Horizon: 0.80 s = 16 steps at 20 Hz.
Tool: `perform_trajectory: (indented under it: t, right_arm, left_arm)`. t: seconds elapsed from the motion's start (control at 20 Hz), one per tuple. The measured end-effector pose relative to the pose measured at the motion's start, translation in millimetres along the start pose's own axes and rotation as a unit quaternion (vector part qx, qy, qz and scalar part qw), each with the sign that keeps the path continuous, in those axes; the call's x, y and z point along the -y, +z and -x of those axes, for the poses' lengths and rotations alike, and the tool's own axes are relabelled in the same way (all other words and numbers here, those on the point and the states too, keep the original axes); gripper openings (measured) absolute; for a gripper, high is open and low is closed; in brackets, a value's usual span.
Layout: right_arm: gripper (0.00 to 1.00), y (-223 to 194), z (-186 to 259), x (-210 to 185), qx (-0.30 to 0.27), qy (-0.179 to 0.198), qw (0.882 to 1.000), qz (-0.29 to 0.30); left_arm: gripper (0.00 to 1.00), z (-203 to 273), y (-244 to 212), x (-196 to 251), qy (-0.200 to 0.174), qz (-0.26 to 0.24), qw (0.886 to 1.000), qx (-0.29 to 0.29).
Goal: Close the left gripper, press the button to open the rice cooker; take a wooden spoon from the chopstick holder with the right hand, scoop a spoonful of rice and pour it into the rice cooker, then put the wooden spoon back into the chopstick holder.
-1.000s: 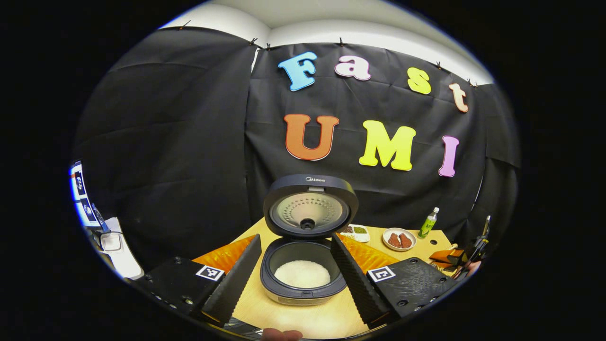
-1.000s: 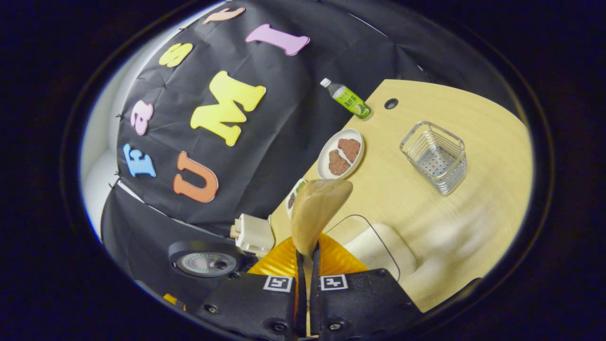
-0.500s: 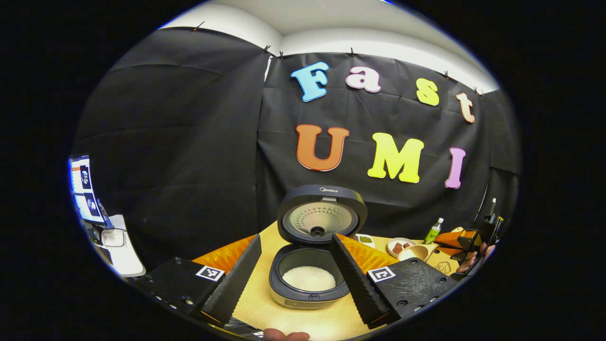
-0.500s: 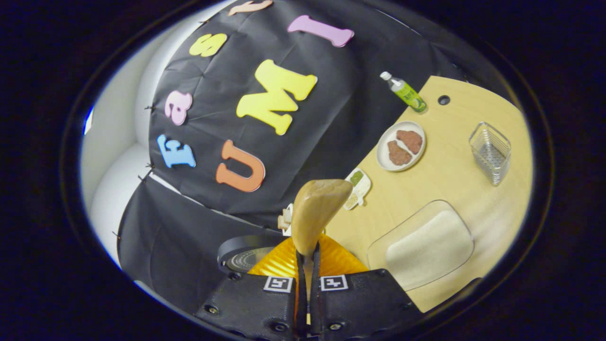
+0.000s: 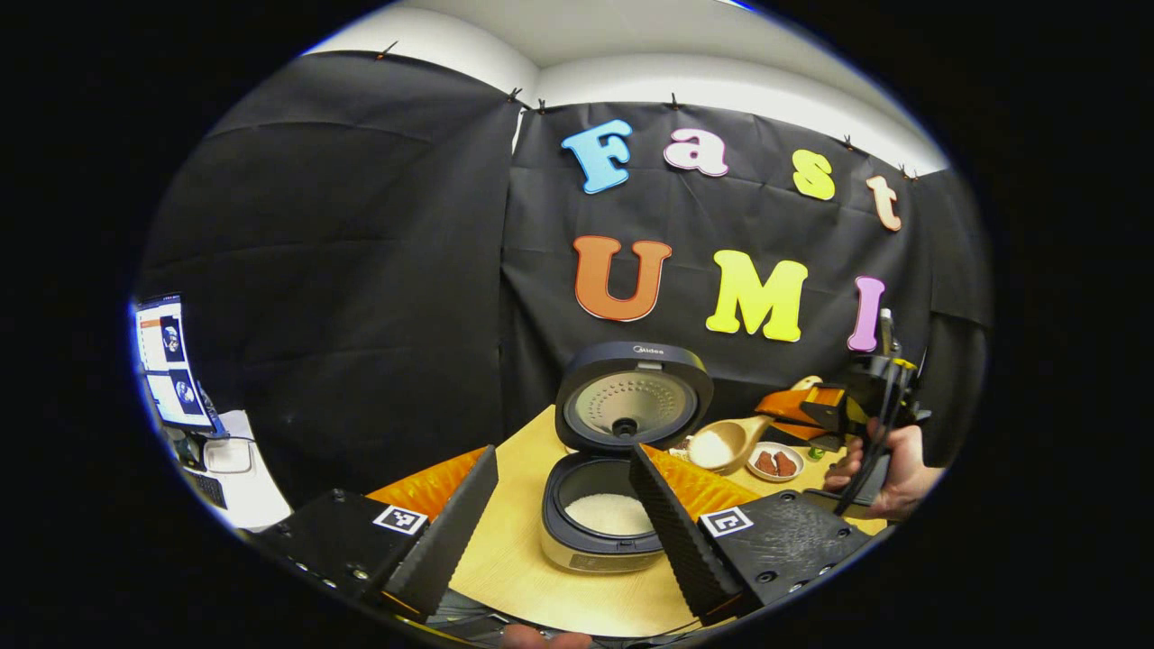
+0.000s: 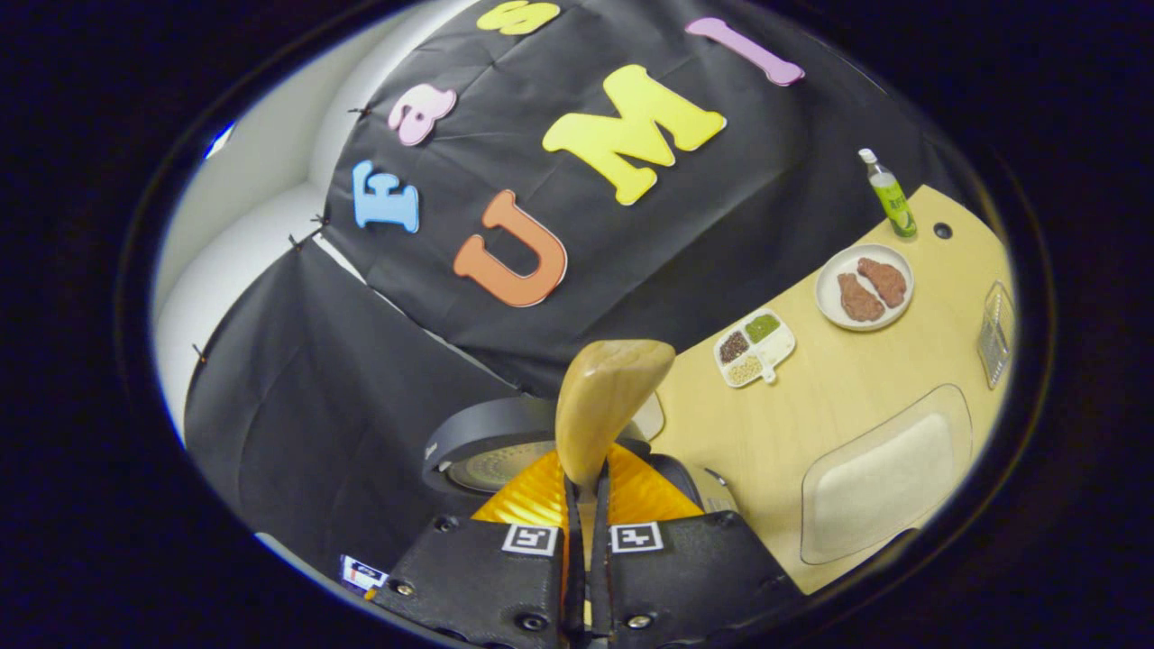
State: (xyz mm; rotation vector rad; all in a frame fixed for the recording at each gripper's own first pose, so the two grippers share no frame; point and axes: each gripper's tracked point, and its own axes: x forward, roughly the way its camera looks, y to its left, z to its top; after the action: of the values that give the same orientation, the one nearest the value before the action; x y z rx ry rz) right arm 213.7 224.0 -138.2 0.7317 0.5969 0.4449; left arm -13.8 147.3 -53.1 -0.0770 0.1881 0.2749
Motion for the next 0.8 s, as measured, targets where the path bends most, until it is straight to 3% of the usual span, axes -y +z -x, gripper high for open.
perform_trajectory:
  t: [0.45, 0.8]
  right_arm:
    - [0.08, -27.1, -27.7, -11.5, 0.0, -0.036, 0.989, 0.141]
    - [0.08, -44.2, -33.6, -37.4, 0.008, -0.015, 0.964, 0.266]
  left_arm:
    - [0.95, 13.4, -8.5, -2.0, -0.028, -0.002, 1.0, 0.007]
    - [0.95, 20.7, -12.4, -6.1, -0.033, 0.01, 0.999, 0.01]
